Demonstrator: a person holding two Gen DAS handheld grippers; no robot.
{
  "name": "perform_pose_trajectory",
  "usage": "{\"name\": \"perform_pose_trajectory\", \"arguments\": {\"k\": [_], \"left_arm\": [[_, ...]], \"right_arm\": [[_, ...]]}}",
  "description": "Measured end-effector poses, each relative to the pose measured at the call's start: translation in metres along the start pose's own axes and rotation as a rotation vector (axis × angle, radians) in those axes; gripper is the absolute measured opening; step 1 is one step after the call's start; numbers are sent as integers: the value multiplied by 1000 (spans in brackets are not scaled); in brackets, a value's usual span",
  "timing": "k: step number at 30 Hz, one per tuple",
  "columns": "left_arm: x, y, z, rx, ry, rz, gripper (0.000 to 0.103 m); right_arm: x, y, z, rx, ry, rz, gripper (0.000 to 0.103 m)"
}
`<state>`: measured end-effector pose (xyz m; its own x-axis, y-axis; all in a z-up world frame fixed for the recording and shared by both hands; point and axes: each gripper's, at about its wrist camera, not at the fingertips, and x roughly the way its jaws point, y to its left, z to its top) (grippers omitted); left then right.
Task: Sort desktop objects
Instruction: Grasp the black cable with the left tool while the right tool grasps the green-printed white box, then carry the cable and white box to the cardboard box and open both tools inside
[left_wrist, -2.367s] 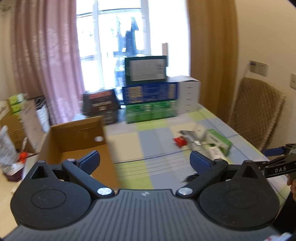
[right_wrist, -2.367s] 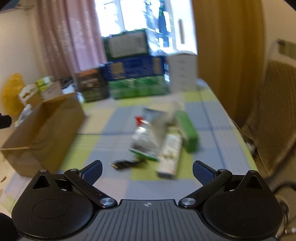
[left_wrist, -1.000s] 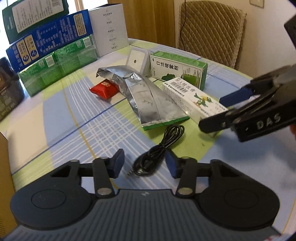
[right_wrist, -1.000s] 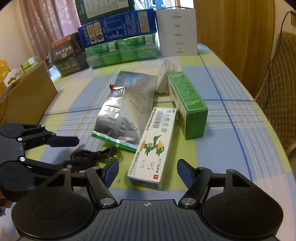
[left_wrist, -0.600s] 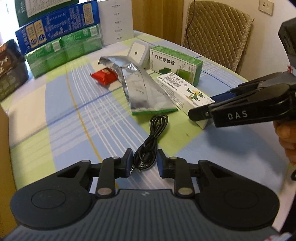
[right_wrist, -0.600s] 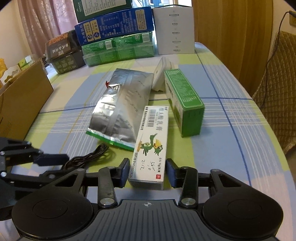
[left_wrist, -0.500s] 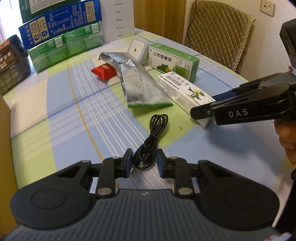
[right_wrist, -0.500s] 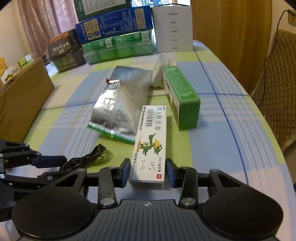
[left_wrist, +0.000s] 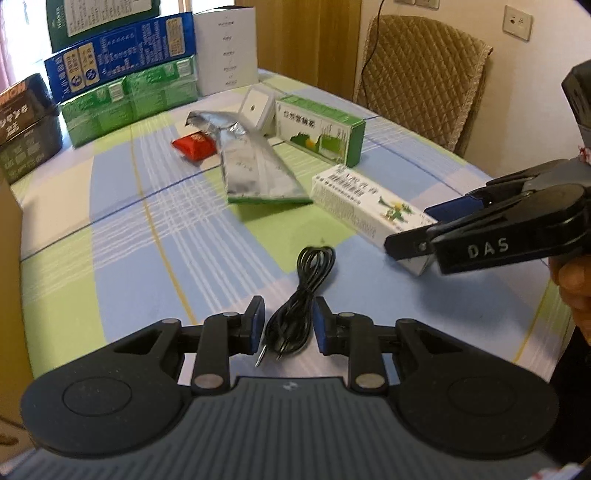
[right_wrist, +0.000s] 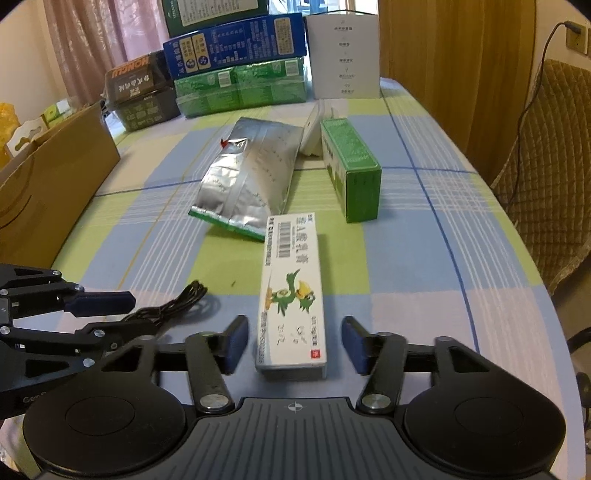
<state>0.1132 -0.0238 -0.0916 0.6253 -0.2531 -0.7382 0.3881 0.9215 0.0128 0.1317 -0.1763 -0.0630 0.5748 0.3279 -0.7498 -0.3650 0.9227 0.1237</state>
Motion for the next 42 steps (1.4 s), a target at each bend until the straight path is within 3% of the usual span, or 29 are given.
{"name": "perform_pose_trajectory", "arguments": {"k": [11, 13, 18, 42], "left_arm": [[23, -6, 10, 61, -1, -17, 24], [23, -4, 11, 36, 5, -13, 10], [18, 5, 7, -58, 9, 14, 10], [9, 11, 6, -72, -2, 59, 10]], "right_arm": [[9, -3, 2, -7, 11, -25, 57], [11, -3, 2, -5, 14, -21, 57], [13, 1, 3, -13, 9, -11, 57], [31, 5, 16, -28, -8, -16, 55]]}}
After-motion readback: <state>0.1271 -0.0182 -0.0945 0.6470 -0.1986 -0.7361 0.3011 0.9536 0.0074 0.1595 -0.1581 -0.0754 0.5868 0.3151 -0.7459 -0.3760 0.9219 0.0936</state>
